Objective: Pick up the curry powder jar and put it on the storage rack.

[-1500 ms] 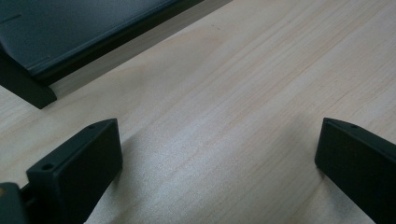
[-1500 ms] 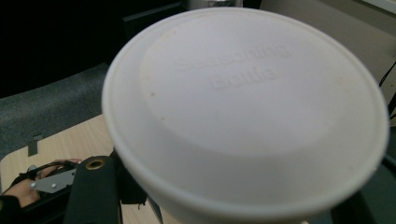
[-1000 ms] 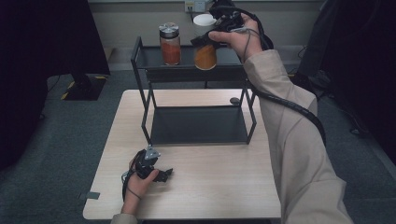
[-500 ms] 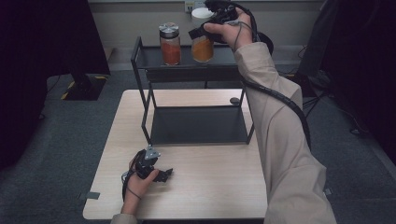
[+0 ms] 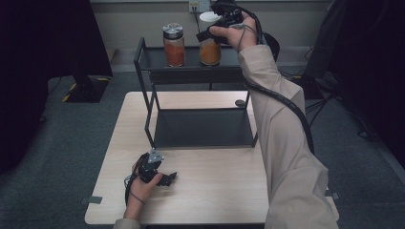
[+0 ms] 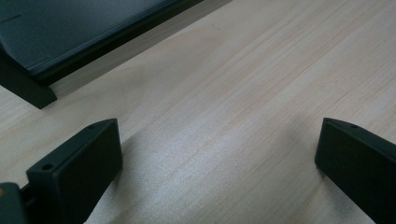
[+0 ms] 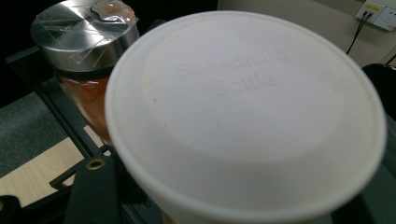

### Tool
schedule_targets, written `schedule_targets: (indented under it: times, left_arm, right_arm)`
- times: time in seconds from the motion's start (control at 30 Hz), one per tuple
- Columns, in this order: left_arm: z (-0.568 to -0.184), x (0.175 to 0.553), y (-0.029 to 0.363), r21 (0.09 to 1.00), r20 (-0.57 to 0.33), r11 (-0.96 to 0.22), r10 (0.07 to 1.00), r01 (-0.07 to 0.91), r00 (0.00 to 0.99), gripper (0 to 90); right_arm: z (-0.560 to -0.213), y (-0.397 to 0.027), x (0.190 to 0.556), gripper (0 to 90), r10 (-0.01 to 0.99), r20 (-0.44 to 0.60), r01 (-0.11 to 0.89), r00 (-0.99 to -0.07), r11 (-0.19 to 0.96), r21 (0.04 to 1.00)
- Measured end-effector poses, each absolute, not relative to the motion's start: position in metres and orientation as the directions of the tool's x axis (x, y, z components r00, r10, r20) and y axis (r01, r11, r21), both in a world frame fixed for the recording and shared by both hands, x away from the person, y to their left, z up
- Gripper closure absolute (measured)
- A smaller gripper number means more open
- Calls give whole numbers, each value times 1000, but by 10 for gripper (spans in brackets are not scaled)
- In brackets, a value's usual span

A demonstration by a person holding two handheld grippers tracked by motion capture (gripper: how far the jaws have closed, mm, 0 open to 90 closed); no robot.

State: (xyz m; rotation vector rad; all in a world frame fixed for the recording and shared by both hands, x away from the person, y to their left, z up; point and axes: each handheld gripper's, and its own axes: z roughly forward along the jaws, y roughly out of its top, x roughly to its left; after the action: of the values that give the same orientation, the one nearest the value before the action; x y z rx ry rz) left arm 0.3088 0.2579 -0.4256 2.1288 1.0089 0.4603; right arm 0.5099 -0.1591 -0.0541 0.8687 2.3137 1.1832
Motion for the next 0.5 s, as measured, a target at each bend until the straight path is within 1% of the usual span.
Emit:
schedule_targets:
  times: [0.3, 0.4, 0.43, 0.5]
  left_arm:
    - [-426, 309, 258, 739, 12, -431, 777, 518, 629, 0]
    - [-426, 309, 258, 739, 12, -430, 777, 518, 629, 0]
    - [-426, 309, 258, 739, 12, -431, 777, 518, 629, 0]
    - [-426, 309, 258, 739, 12, -431, 777, 518, 629, 0]
  right_arm:
    - [-57, -164, 510, 345, 685, -48, 350, -727, 430, 832]
    - [-60, -167, 510, 329, 686, -32, 352, -727, 412, 840]
    - [-60, -166, 510, 307, 685, -33, 354, -728, 417, 837]
    - [-59, -165, 510, 216, 687, -31, 365, -726, 422, 830]
